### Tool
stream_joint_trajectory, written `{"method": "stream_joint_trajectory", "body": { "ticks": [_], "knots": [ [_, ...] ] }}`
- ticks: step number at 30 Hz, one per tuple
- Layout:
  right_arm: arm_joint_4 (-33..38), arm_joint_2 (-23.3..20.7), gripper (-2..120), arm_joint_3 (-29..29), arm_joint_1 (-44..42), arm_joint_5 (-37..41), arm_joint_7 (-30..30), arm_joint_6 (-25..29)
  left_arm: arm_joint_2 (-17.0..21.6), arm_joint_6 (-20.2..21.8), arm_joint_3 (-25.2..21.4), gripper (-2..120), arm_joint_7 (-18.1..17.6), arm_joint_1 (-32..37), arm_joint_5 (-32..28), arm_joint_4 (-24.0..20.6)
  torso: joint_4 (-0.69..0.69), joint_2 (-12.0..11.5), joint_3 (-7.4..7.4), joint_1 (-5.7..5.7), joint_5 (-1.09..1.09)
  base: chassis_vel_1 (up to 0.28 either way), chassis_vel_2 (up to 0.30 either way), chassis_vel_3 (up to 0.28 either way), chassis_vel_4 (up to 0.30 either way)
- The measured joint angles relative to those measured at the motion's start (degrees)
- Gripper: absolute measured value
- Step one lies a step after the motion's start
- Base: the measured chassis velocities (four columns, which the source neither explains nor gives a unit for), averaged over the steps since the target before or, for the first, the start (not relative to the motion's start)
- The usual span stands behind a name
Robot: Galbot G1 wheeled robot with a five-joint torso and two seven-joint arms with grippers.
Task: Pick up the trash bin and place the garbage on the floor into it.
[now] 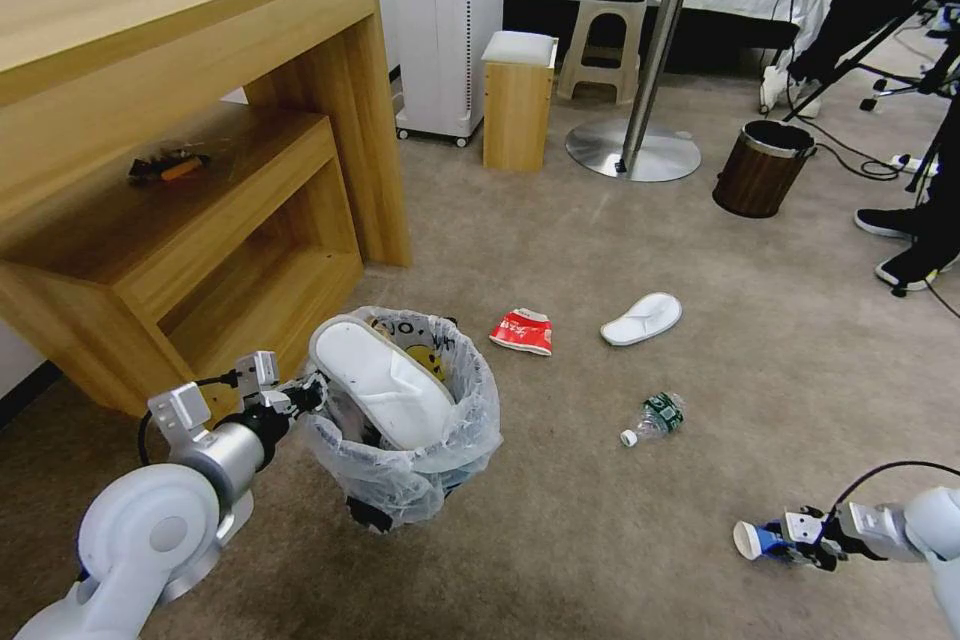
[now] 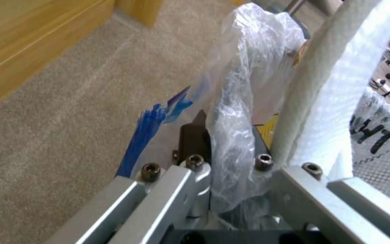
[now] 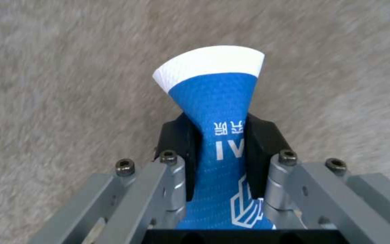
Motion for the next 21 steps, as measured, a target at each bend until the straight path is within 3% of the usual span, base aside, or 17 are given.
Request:
{"method": "stream_joint_trajectory", "body": {
  "ticks": [15,21],
  "knots": [
    [16.4,-4.0,19,2.2,-3.3,19.3,-1.3,-3.4,0.1,0.1,1.1,3,-0.1,0.4,0.8,0.1,0.00,0.0,0.00,0.00,-0.02,0.000,0.000,0.000,0.000],
    [20.4,-5.4,18,1.8,-2.6,29.4,1.9,-5.7,0.1,0.1,1.2,3,-0.1,0.5,1.2,0.8,0.00,0.0,0.00,0.00,-0.01,0.000,0.000,0.000,0.000]
  ]
}}
